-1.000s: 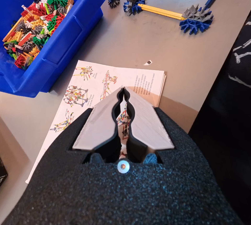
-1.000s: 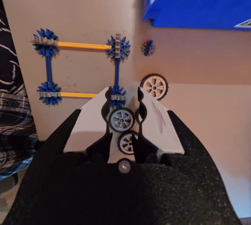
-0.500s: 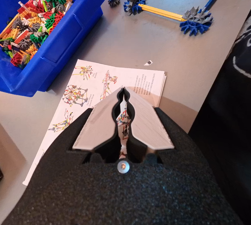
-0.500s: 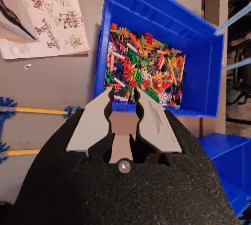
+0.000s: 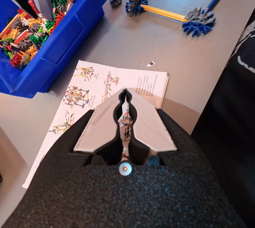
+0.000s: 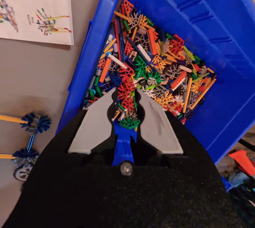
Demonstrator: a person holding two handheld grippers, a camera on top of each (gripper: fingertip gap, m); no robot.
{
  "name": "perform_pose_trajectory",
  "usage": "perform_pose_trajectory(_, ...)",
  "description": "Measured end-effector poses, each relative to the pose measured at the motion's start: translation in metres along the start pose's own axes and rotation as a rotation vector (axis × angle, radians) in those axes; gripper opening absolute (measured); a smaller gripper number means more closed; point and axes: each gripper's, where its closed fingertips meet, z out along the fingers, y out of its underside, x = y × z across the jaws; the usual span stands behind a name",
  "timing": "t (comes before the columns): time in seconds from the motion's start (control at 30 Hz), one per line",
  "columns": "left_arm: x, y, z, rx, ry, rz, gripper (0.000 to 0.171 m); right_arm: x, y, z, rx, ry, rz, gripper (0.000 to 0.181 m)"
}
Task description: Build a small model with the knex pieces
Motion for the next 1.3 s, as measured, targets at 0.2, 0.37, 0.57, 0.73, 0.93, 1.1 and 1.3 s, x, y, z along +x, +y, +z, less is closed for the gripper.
perform_pose_trajectory(0.2,0.0,0.0,0.001,0.0,0.001,-0.001,0.0,0.021,-0.012,0.005,0.029,0.04,0.031,0.021)
perform_pose_trajectory(0.37,0.0,0.0,0.002,0.001,0.001,-0.001,0.0,0.073,0.0,-0.001,0.057,0.159,0.212,0.021)
perform_pose_trajectory(0.57,0.0,0.0,0.003,0.0,0.006,-0.006,0.0,0.1,0.015,-0.006,0.092,0.182,0.275,0.022)
perform_pose_trajectory(0.73,0.001,0.0,0.003,0.001,0.004,-0.004,0.0,0.116,0.022,-0.003,0.095,0.221,0.307,0.023)
perform_pose_trajectory(0.93,0.001,0.0,0.003,0.001,0.003,-0.004,0.0,0.13,0.044,-0.007,0.019,0.248,0.299,0.024)
perform_pose_trajectory(1.1,0.001,0.0,0.003,0.002,0.004,-0.005,0.0,0.077,0.043,-0.001,-0.012,-0.012,0.19,0.031)
perform_pose_trajectory(1.3,0.001,0.0,0.003,0.001,0.01,-0.012,0.0,0.027,0.022,0.012,-0.045,-0.141,-0.032,0.042)
